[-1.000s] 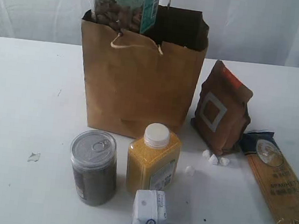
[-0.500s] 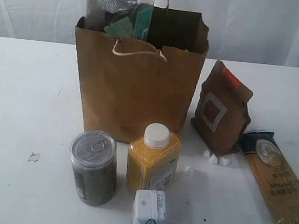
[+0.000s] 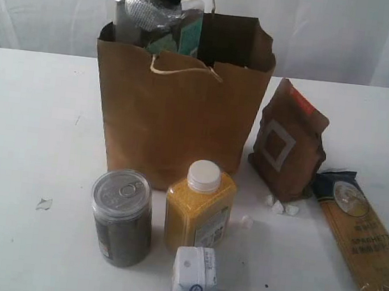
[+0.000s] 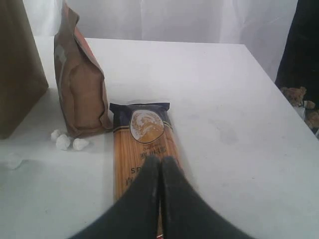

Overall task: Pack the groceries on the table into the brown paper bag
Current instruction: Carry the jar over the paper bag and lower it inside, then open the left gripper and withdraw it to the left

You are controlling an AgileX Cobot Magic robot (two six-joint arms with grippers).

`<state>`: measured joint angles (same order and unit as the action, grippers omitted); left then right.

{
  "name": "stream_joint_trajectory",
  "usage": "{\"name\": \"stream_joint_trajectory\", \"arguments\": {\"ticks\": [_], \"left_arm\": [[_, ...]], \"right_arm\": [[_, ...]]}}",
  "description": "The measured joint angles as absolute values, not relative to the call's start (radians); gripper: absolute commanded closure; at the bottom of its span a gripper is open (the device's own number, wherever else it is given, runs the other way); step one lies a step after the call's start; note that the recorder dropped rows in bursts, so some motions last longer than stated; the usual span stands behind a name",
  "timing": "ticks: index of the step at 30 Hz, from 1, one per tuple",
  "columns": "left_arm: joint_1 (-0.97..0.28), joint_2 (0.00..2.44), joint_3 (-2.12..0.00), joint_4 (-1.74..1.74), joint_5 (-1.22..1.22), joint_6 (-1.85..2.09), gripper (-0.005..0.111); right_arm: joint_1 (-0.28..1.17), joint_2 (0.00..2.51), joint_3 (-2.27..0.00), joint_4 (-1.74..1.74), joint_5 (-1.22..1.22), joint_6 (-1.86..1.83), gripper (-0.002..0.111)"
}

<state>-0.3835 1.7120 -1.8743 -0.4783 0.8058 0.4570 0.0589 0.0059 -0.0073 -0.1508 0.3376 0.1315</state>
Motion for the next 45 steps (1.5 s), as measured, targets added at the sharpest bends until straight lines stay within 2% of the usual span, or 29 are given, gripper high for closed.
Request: {"name": "stream_joint_trajectory", "arguments": {"ticks": [4, 7, 9, 27, 36, 38, 40, 42, 45], "left_arm": [[-0.383, 1.712, -1.874, -0.472, 0.834, 0.453, 0.016], [-0.383, 1.713, -1.874, -0.409, 0.841, 0.412, 0.004], [-0.383, 1.714, -1.874, -0.389, 0.845, 0.394, 0.001], [-0.383, 1.721, -1.874, -0.421, 0.854, 0.364, 0.002], [-0.383, 1.629, -1.874, -0.447, 0.897, 0.317, 0.002], [-0.383, 1.596, -1.874, -0.447, 0.922, 0.298, 0.007], [-0.383, 1.563, -1.874, -0.444, 0.947, 0.273, 0.016], [-0.383, 1.535, -1.874, -0.430, 0.969, 0.258, 0.032], [-0.383, 1.495, -1.874, -0.394, 1.003, 0.246, 0.062]], "right_arm": [[0.059, 0.006, -0.007, -0.151, 0.338, 0.132, 0.108], [0.059, 0.006, -0.007, -0.151, 0.338, 0.132, 0.108], [0.059, 0.006, -0.007, -0.151, 0.338, 0.132, 0.108], [0.059, 0.006, -0.007, -0.151, 0.338, 0.132, 0.108], [0.059, 0.006, -0.007, -0.151, 0.338, 0.132, 0.108], [0.059, 0.006, -0.007, -0.151, 0.338, 0.132, 0.108], [0.059, 0.006, -0.007, -0.151, 0.338, 0.132, 0.108], [0.059, 0.006, -0.007, -0.151, 0.338, 0.132, 0.108], [0.059, 0.006, -0.007, -0.151, 0.338, 0.132, 0.108]]}}
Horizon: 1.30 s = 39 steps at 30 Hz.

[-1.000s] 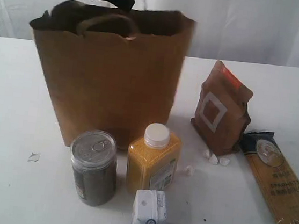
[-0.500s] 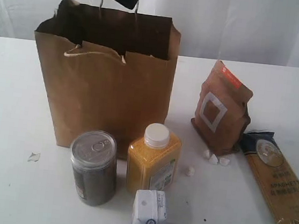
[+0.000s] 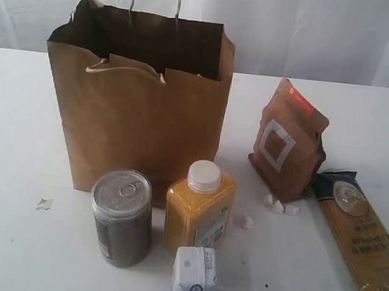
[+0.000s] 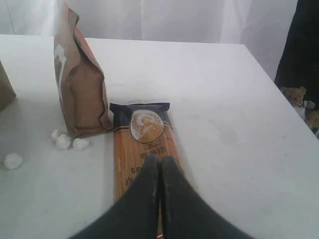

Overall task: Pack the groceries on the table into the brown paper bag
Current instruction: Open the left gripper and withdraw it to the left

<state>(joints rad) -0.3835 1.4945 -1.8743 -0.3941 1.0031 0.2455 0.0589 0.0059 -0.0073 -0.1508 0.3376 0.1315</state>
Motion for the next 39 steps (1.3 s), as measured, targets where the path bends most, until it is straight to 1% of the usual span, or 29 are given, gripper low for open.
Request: {"name": "stream_joint_trajectory", "arguments": {"ticks": [1, 2, 5, 10, 14, 19, 26, 27, 28, 29, 31, 34, 39], "left_arm": [[-0.383, 1.481, -1.874, -0.387, 1.016, 0.244, 0.070], [-0.383, 1.470, -1.874, -0.382, 1.031, 0.244, 0.083], [-0.383, 1.434, -1.874, -0.375, 1.070, 0.244, 0.106], [-0.383, 1.392, -1.870, -0.373, 1.113, 0.256, 0.107], [-0.383, 1.346, -1.805, -0.371, 1.083, 0.268, 0.107], [-0.383, 1.232, -1.598, -0.371, 0.942, 0.277, 0.107], [-0.383, 0.987, -1.217, -0.390, 0.708, 0.292, 0.107], [-0.383, 0.905, -1.108, -0.401, 0.663, 0.292, 0.107], [-0.383, 0.872, -1.065, -0.406, 0.646, 0.292, 0.107], [-0.383, 0.793, -0.960, -0.439, 0.613, 0.302, 0.107], [-0.383, 0.703, -0.826, -0.518, 0.567, 0.323, 0.107], [-0.383, 0.632, -0.701, -0.578, 0.541, 0.329, 0.107], [-0.383, 0.614, -0.665, -0.578, 0.551, 0.329, 0.107]], "right_arm": [[0.059, 0.006, -0.007, -0.151, 0.338, 0.132, 0.108], [0.059, 0.006, -0.007, -0.151, 0.338, 0.132, 0.108], [0.059, 0.006, -0.007, -0.151, 0.338, 0.132, 0.108], [0.059, 0.006, -0.007, -0.151, 0.338, 0.132, 0.108], [0.059, 0.006, -0.007, -0.151, 0.338, 0.132, 0.108], [0.059, 0.006, -0.007, -0.151, 0.338, 0.132, 0.108], [0.059, 0.006, -0.007, -0.151, 0.338, 0.132, 0.108], [0.059, 0.006, -0.007, -0.151, 0.338, 0.132, 0.108], [0.059, 0.006, -0.007, -0.151, 0.338, 0.132, 0.108], [0.059, 0.006, -0.007, -0.151, 0.338, 0.132, 0.108], [0.059, 0.006, -0.007, -0.151, 0.338, 0.132, 0.108], [0.059, 0.006, -0.007, -0.151, 0.338, 0.132, 0.108], [0.059, 0.006, -0.007, -0.151, 0.338, 0.132, 0.108]]}}
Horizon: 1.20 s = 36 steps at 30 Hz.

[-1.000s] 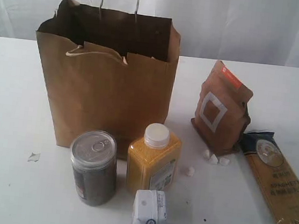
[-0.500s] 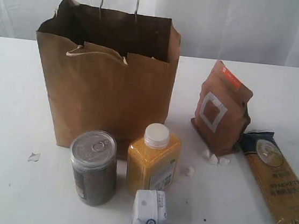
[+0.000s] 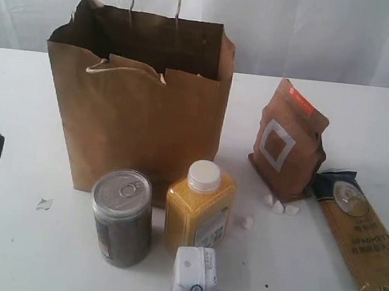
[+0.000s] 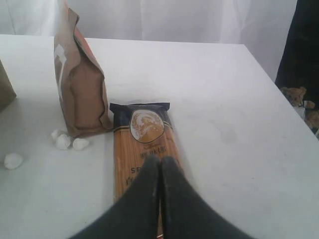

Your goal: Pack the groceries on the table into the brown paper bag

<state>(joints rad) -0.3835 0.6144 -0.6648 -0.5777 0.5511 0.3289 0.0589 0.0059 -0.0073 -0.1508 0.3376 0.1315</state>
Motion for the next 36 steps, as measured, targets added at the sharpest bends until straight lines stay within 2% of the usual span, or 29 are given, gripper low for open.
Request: {"name": "stream_joint_trajectory", "arguments": {"ticks": [7, 17, 25, 36], "left_arm": [[-0.383, 0.611, -0.665, -0.581, 0.507, 0.365, 0.107], [-0.383, 0.570, -0.613, -0.764, 0.433, 0.621, 0.107], [-0.383, 0.431, -0.450, -0.560, 0.312, 0.337, 0.107], [-0.383, 0.226, -0.195, -0.442, 0.071, 0.191, 0.107]], "right_arm": [[0.059, 0.006, -0.007, -0.151, 0.338, 0.132, 0.108], [0.059, 0.006, -0.007, -0.151, 0.338, 0.132, 0.108], [0.059, 0.006, -0.007, -0.151, 0.338, 0.148, 0.108], [0.059, 0.006, -0.007, -0.151, 0.338, 0.150, 0.108]]}}
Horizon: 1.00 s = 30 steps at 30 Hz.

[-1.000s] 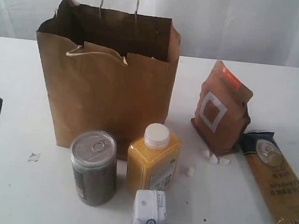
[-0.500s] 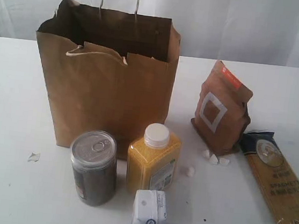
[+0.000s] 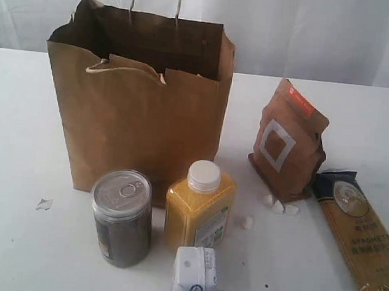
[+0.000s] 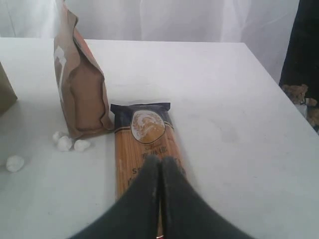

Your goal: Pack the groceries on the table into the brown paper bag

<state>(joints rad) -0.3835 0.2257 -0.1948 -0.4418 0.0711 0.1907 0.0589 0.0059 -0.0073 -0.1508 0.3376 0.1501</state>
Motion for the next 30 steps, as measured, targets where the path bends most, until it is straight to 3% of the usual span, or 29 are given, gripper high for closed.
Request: {"name": "stream_joint_trajectory", "arguments": {"ticks": [6, 13, 30], "left_arm": [[-0.383, 0.128, -0.066, -0.422, -0.028, 0.137, 0.107], [-0.383, 0.057, -0.004, -0.136, -0.120, -0.154, 0.107], [-0.383, 0.052, -0.004, -0.086, 0.025, -0.208, 0.107]], "right_arm": [[0.059, 0.006, -0.007, -0.151, 0.338, 0.150, 0.108], [0.059, 0.006, -0.007, -0.151, 0.338, 0.150, 0.108], [0.059, 0.006, -0.007, -0.151, 0.338, 0.150, 0.108]]}}
